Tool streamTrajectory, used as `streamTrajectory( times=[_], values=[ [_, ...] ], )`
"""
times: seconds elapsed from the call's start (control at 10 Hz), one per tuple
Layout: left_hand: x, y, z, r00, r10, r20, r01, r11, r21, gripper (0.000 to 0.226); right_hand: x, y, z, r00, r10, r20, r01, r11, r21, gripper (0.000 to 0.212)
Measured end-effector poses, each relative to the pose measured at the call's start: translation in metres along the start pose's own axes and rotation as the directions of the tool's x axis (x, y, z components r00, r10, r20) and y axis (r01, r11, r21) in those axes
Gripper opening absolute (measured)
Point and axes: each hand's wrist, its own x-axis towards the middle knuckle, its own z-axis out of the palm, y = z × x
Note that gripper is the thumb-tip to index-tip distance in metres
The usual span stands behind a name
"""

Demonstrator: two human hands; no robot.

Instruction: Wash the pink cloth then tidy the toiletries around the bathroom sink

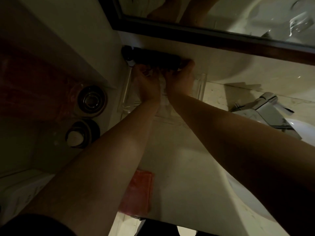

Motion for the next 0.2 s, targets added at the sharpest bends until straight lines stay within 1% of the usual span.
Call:
streamTrajectory(
  times=[0.1,0.2],
  values=[
    [0.0004,0.0015,-0.0025,0.999,0.034,0.009,-0.034,0.999,0.005,0.03,0.0038,0.0023,-0.0016,1.0,0.011,0.023,-0.012,1.0,0.022,0.044],
    [-0.0041,0.0051,-0.0082,0.998,0.053,0.031,-0.053,0.998,0.015,0.031,0.0012,-0.0013,-0.0084,0.999,0.03,0.043,-0.03,1.0,0.003,0.044]
  ],
)
